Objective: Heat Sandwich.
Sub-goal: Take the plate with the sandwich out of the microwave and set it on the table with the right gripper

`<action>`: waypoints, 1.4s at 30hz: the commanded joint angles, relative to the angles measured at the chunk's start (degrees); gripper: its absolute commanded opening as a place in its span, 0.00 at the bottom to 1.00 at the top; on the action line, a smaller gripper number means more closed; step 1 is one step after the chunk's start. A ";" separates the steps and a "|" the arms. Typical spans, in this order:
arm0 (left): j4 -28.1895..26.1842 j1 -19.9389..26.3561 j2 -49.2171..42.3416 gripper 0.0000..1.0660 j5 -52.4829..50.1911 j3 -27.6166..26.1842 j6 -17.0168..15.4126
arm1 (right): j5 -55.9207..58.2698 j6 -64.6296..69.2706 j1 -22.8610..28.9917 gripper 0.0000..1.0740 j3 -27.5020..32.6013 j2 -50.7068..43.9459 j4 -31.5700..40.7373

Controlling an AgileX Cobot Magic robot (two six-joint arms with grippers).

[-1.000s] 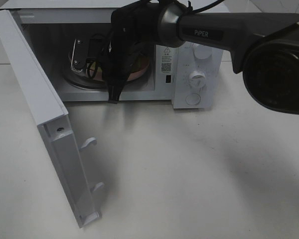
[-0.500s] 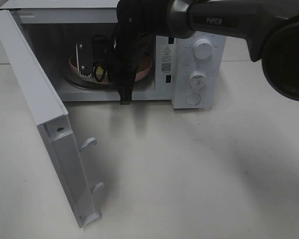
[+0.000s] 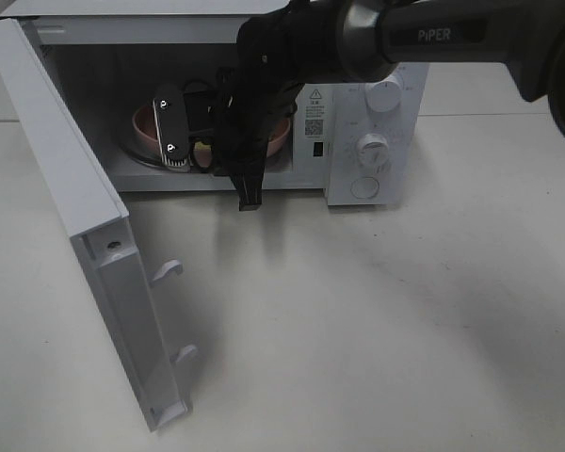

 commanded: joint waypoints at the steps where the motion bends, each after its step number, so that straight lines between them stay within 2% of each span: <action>1: 0.00 0.23 -0.29 0.92 -0.74 0.06 -0.11 | -5.96 -1.15 0.23 0.00 3.27 -3.27 -1.26; 2: 0.00 0.23 -0.29 0.92 -0.74 0.06 -0.11 | -8.25 -2.29 0.23 0.00 5.56 -4.53 -2.12; 7: 0.00 0.23 -0.29 0.92 -0.74 0.06 -0.11 | -10.14 -3.15 0.23 0.00 9.40 -6.65 -3.15; 19: 0.00 0.23 -0.29 0.92 -0.74 0.06 -0.11 | -10.94 -4.81 0.23 0.00 15.24 -10.77 -4.07; 32: 0.00 0.23 -0.29 0.92 -0.74 0.06 -0.11 | -15.07 -8.31 1.55 0.00 24.29 -16.10 -5.61; 38: 0.00 0.23 -0.29 0.92 -0.74 0.06 -0.11 | -19.54 -10.49 2.29 0.00 31.11 -20.23 -5.50; 42: 0.00 0.23 -0.29 0.92 -0.74 0.06 -0.11 | -20.28 -10.49 2.29 0.00 33.40 -21.83 -5.39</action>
